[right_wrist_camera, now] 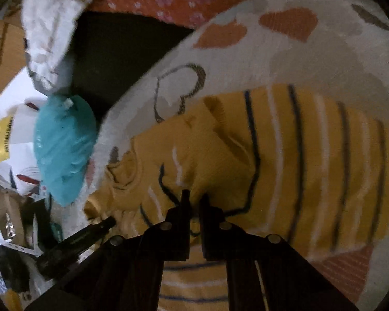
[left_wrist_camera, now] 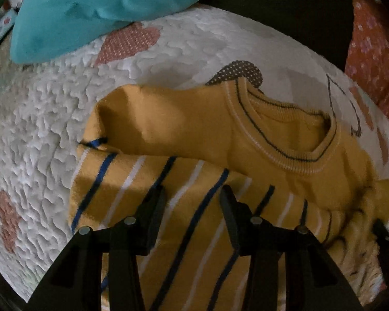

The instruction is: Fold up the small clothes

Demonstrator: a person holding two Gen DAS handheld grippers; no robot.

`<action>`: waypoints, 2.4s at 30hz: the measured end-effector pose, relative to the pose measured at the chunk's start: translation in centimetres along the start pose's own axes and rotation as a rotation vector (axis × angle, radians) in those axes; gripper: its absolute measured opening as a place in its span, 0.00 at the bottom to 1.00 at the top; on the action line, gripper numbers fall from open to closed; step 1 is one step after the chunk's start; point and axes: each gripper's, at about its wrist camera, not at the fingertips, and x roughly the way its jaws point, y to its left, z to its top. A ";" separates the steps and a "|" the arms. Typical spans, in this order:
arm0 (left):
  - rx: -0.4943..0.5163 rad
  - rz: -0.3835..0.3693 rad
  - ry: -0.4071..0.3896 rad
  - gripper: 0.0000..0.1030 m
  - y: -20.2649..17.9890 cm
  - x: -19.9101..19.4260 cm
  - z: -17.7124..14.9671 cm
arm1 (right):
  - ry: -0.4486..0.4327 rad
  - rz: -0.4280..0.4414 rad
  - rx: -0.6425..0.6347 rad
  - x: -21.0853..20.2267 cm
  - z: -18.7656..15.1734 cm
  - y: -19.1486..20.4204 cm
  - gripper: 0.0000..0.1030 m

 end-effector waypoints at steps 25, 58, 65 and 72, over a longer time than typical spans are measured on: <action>-0.083 -0.172 0.028 0.45 3.0 -13.5 -20.9 | -0.076 -0.367 0.229 -25.3 -7.3 -24.6 0.53; -0.060 -0.207 0.008 0.45 1.1 -17.9 -26.1 | -0.078 -0.577 -0.103 -33.2 -10.0 -26.6 0.31; -0.038 -0.217 0.031 0.45 -0.5 -17.5 -26.6 | -0.138 0.010 0.484 -33.6 -10.5 -32.3 0.50; -0.033 -0.218 0.050 0.45 -0.9 -17.4 -27.0 | -0.252 -0.044 0.583 -29.4 -8.0 -33.0 0.52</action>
